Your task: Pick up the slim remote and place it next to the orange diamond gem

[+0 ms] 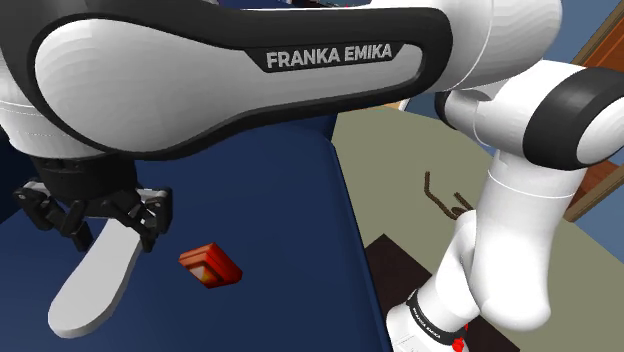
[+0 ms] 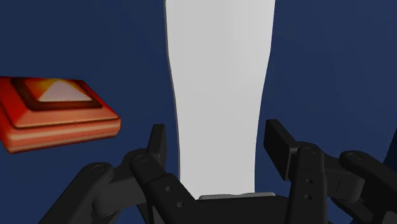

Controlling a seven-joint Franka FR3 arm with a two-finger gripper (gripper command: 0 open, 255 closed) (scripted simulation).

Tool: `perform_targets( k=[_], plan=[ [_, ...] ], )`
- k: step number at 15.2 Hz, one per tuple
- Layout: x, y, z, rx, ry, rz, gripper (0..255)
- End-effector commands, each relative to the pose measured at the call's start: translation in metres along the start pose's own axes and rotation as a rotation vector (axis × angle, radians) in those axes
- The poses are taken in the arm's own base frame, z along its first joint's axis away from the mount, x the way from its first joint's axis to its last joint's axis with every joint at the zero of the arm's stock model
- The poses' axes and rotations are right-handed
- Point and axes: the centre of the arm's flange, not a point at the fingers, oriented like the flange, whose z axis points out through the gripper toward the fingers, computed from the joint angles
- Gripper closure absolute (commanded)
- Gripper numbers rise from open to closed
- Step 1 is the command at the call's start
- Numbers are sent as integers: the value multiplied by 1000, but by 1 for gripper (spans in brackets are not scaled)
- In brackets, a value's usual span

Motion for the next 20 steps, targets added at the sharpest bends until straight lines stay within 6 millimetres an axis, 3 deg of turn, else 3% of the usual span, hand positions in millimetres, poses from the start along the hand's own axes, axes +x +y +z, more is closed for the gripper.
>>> perform_targets(
  k=[1,8,15,16,20],
  plan=[
    [0,0,12,1,0,0,255],
    [0,-1,48,1,0,0,255],
    [0,-1,48,1,0,0,255],
    [0,-1,48,1,0,0,0],
    [0,-1,48,1,0,0,0]
  ],
)
